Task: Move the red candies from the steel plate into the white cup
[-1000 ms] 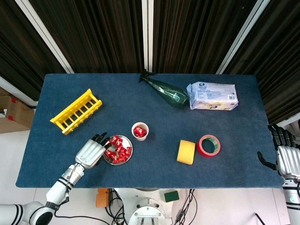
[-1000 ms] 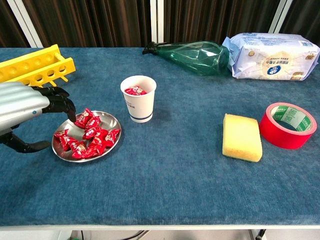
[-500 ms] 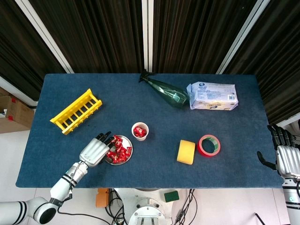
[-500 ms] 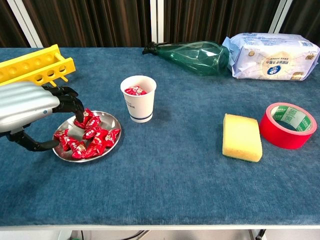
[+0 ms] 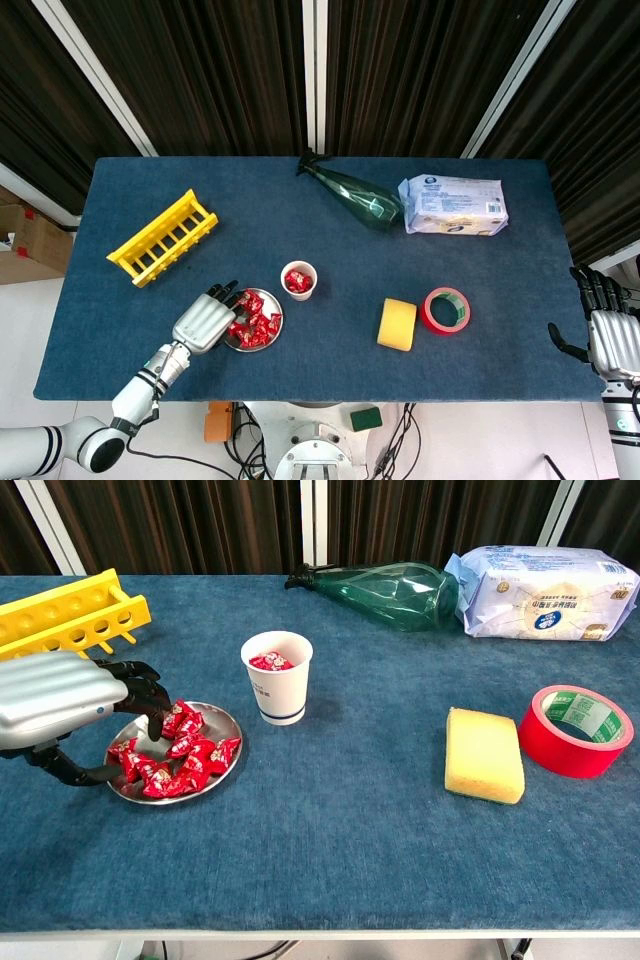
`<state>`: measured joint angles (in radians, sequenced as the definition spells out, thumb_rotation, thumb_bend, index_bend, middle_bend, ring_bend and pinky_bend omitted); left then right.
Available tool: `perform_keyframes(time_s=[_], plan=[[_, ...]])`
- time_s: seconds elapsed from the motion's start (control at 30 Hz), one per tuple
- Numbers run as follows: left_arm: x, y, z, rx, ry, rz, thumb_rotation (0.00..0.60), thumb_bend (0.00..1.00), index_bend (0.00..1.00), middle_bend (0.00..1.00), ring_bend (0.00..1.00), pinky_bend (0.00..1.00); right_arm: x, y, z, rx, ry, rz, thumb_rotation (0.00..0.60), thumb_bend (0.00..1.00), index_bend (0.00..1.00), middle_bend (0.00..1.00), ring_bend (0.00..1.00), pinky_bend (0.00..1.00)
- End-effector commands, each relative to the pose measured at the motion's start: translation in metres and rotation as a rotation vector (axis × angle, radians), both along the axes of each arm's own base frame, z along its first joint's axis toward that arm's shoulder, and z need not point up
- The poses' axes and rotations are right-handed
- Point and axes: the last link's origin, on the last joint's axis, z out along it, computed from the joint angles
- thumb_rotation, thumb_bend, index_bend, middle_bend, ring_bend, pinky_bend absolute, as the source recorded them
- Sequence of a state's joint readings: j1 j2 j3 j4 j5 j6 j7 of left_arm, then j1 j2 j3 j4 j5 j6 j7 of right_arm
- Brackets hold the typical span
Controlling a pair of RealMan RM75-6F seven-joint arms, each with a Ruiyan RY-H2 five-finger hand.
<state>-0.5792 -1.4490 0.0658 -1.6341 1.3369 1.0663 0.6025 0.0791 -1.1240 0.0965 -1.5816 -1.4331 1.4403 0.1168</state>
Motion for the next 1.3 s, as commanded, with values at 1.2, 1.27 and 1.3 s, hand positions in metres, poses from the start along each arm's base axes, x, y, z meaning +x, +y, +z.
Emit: perform_keyframes(time_s=[1.2, 1.27, 1.3], plan=[[0.014, 0.004, 0.005, 0.055, -0.017, -0.027, 0.600, 0.36, 0.55, 0.24, 0.08, 0.23, 0.000, -0.001, -0.001, 0.005, 0.001, -0.004, 0.600, 0.33, 0.00, 0.00, 0.00, 0.00], [0.019, 0.005, 0.012, 0.070, -0.037, -0.032, 0.600, 0.36, 0.55, 0.24, 0.08, 0.23, 0.000, -0.001, -0.001, 0.007, 0.001, -0.004, 0.600, 0.32, 0.00, 0.00, 0.00, 0.00], [0.022, 0.006, 0.017, 0.082, -0.049, -0.037, 0.600, 0.36, 0.55, 0.24, 0.08, 0.23, 0.000, -0.001, -0.001, 0.007, 0.001, -0.003, 0.600, 0.32, 0.00, 0.00, 0.00, 0.00]])
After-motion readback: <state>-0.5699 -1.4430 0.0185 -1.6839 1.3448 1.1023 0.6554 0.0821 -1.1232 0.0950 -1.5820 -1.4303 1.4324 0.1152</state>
